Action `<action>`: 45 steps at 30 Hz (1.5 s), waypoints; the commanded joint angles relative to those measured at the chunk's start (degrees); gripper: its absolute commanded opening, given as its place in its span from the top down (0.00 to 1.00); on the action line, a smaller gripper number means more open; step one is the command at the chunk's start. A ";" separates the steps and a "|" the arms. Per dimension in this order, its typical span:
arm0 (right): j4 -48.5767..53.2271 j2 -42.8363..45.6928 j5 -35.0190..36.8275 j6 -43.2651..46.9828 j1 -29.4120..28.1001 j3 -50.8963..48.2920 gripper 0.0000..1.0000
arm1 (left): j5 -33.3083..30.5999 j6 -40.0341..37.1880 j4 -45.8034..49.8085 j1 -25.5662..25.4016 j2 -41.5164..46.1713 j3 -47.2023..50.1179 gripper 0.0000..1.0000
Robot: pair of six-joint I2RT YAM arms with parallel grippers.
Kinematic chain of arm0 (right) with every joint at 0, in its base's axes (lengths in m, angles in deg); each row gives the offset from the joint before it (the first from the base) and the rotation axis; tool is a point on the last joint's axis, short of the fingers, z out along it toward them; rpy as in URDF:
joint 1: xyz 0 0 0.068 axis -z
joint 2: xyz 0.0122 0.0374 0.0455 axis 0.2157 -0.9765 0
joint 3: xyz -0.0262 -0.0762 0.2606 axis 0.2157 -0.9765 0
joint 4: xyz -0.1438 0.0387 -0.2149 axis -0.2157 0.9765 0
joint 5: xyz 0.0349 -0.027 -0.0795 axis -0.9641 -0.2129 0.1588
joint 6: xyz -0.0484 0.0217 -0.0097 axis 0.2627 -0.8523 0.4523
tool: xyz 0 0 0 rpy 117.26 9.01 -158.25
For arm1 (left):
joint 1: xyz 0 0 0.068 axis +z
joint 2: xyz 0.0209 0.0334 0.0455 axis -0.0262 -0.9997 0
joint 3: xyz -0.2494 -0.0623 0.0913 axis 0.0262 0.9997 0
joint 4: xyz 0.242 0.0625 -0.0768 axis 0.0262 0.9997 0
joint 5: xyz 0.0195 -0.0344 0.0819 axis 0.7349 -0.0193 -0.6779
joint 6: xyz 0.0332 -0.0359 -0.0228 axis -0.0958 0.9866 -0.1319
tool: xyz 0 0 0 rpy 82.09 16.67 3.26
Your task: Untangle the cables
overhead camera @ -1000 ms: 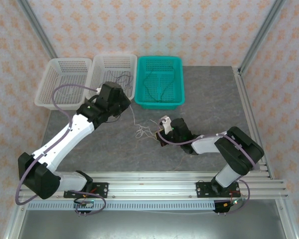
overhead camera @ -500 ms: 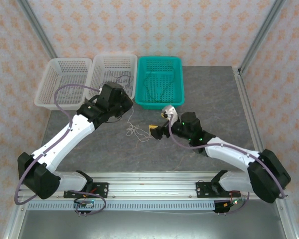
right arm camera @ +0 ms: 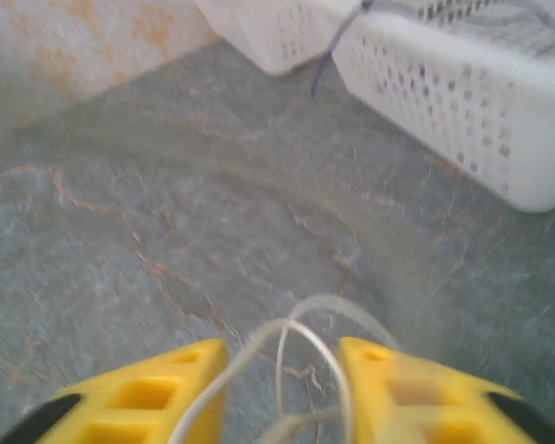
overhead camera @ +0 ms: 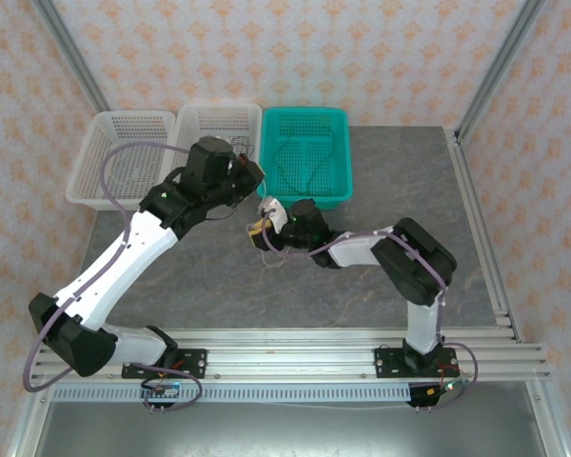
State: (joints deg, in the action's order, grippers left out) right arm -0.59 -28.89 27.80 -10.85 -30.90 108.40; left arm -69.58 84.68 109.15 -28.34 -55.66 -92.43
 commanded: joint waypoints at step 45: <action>12.26 15.69 0.34 9.04 0.55 20.09 0.18 | 13.71 -11.55 -0.86 20.41 -5.11 -37.15 1.00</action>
State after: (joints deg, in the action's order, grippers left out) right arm 7.15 -10.20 30.51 -9.61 -30.62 124.75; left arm -59.35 72.74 112.76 -7.14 -61.27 -129.50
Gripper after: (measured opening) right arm 0.822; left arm 0.046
